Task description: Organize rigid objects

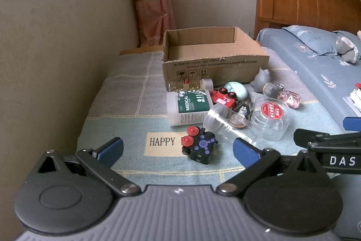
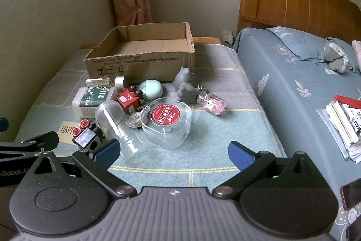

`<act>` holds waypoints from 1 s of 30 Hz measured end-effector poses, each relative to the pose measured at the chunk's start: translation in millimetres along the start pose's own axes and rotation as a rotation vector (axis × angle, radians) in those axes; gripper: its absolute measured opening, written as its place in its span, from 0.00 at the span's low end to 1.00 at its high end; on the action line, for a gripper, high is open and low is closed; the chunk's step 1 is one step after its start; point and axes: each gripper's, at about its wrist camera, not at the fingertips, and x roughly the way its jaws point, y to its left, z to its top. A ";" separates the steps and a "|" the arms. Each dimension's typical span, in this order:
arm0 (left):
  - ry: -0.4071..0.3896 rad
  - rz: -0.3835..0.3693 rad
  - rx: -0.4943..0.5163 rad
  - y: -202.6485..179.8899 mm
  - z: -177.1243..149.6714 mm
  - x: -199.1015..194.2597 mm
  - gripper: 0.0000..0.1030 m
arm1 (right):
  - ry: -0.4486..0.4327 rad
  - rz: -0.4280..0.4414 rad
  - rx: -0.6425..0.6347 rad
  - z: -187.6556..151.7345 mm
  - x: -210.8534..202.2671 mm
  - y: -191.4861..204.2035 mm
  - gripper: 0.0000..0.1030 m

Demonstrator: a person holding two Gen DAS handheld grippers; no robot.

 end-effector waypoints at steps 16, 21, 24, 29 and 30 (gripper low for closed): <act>-0.005 0.002 0.002 -0.6 1.1 -1.4 0.99 | -0.005 -0.008 -0.005 0.1 -1.1 0.6 1.00; -0.006 0.001 0.002 -0.9 0.7 -1.3 0.99 | -0.006 -0.010 -0.007 0.3 -1.8 0.3 1.00; -0.007 0.000 0.002 -0.7 1.3 -1.4 0.99 | -0.007 -0.013 -0.007 0.2 -1.9 1.0 1.00; -0.007 0.001 0.002 -0.9 1.6 -1.5 0.99 | -0.009 -0.015 -0.008 0.3 -2.1 1.1 1.00; -0.007 0.000 0.003 -1.0 1.4 -1.6 0.99 | -0.010 -0.015 -0.009 0.3 -2.8 1.0 1.00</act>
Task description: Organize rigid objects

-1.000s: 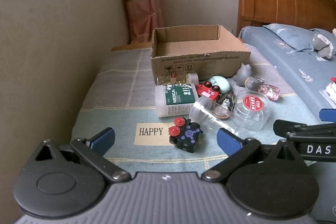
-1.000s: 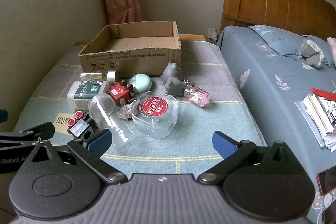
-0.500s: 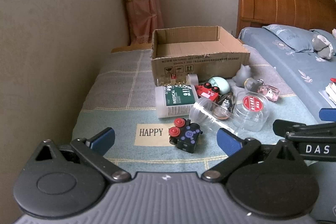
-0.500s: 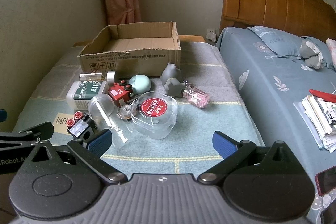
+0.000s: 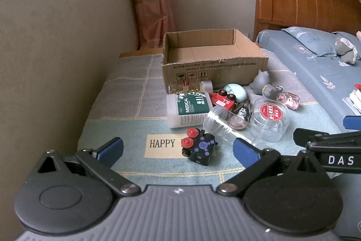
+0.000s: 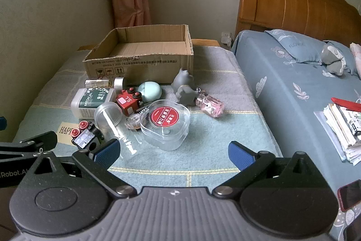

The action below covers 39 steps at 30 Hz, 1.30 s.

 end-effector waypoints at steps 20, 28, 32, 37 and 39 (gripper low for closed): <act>0.010 -0.021 0.025 0.1 3.5 12.4 0.99 | 0.003 -0.009 -0.027 4.9 9.9 1.8 1.00; 0.020 -0.023 0.064 0.2 4.4 23.3 0.99 | -0.010 0.012 -0.060 7.1 19.7 4.4 1.00; 0.033 -0.047 0.085 1.4 4.1 31.2 0.99 | -0.006 0.025 -0.074 7.8 25.4 4.2 1.00; 0.053 -0.081 0.109 0.5 3.0 44.3 0.99 | -0.006 0.048 -0.085 10.1 32.6 3.4 1.00; 0.057 -0.099 0.123 0.0 1.9 49.7 0.99 | -0.004 0.060 -0.091 10.9 36.5 3.3 1.00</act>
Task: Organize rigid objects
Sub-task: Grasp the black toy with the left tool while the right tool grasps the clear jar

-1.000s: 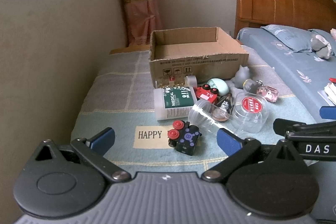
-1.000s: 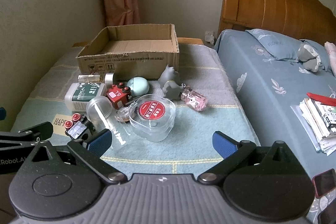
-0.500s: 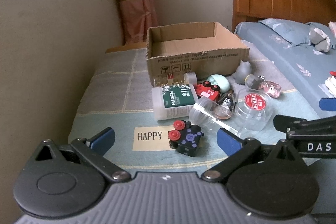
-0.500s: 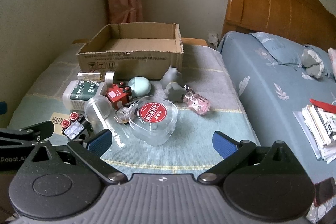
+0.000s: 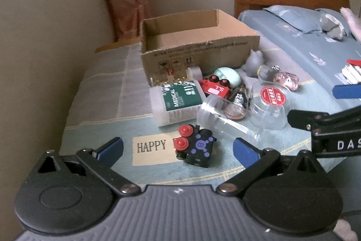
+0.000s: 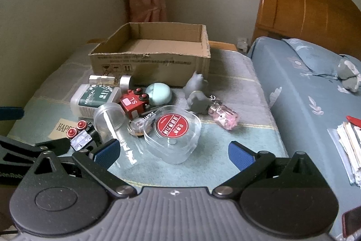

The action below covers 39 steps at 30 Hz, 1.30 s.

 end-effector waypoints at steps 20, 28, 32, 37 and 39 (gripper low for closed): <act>0.047 -0.130 0.133 14.3 -20.4 64.2 0.98 | 0.072 0.086 -0.044 -14.4 46.6 -24.7 1.00; 0.029 -0.229 0.146 10.3 -14.8 76.4 0.66 | 0.092 0.089 -0.071 -16.5 59.5 -34.8 1.00; 0.028 -0.260 0.144 8.9 -10.5 78.5 0.48 | 0.095 0.112 -0.119 -18.0 68.6 -37.6 1.00; 0.036 -0.242 0.117 13.3 -9.5 79.8 0.48 | 0.116 0.188 -0.181 -20.5 86.1 -39.6 1.00; 0.042 -0.228 0.106 18.3 -10.2 78.9 0.48 | 0.126 0.218 -0.216 -21.0 94.5 -40.6 1.00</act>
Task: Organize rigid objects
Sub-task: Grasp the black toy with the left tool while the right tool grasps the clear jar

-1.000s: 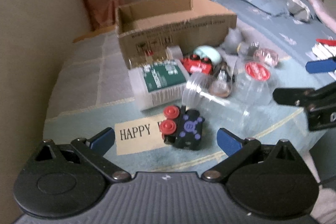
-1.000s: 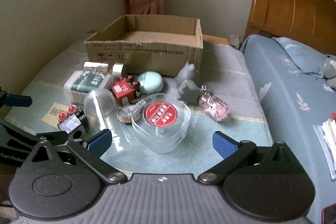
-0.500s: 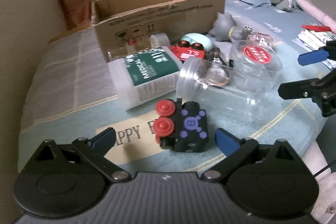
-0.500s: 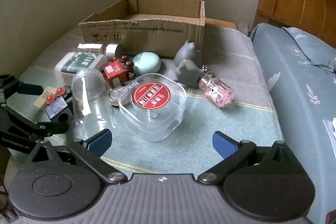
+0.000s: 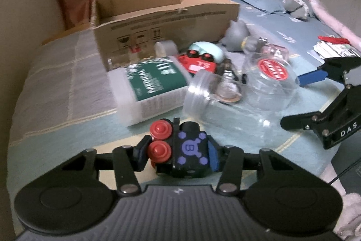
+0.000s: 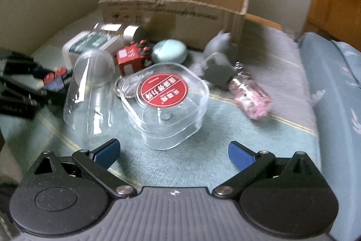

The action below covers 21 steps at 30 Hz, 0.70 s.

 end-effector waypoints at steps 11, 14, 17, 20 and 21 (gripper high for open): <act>0.013 0.031 -0.046 5.2 1.6 1.5 0.49 | -0.043 0.226 -0.272 24.7 22.6 -21.8 1.00; 0.014 0.042 -0.056 5.3 3.2 2.8 0.49 | -0.024 0.259 -0.318 35.7 28.8 -22.2 1.00; 0.015 0.050 -0.064 5.2 4.0 3.7 0.49 | -0.013 0.275 -0.360 41.9 29.9 -17.1 1.00; 0.017 0.054 -0.067 4.2 5.0 4.2 0.49 | -0.007 0.288 -0.397 42.9 26.2 -13.4 0.95; 0.018 0.054 -0.068 4.1 5.3 4.1 0.49 | -0.006 0.294 -0.402 43.5 24.8 -13.2 0.92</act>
